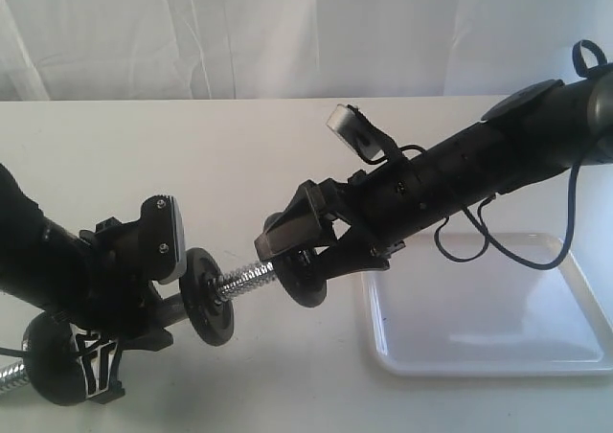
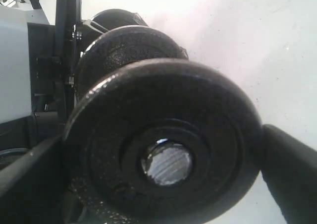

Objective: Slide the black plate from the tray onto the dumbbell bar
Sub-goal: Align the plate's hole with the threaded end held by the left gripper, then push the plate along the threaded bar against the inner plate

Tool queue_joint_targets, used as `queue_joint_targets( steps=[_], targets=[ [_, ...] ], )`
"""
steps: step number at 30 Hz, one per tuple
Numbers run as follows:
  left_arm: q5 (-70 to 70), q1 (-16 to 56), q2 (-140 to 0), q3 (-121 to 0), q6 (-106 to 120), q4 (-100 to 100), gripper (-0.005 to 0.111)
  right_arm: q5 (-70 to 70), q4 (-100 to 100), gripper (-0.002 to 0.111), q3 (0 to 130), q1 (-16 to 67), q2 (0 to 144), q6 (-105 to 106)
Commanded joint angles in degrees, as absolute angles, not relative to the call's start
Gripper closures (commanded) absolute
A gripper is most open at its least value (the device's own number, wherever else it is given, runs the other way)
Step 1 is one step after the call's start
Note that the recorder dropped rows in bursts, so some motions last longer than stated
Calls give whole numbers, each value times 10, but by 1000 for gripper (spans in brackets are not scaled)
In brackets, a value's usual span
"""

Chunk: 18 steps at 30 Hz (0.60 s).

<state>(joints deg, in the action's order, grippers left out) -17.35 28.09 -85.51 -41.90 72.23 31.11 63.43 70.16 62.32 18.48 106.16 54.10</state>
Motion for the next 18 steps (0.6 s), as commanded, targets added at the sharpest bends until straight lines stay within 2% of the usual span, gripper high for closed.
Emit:
queue_joint_targets(
  steps=[1, 18],
  targets=[
    [-147, 288, -833, -435, 721, 386, 107, 700, 769, 108, 626, 206, 1054, 553],
    [-168, 288, -799, -446, 721, 386, 107, 700, 769, 108, 626, 206, 1054, 553]
  ],
)
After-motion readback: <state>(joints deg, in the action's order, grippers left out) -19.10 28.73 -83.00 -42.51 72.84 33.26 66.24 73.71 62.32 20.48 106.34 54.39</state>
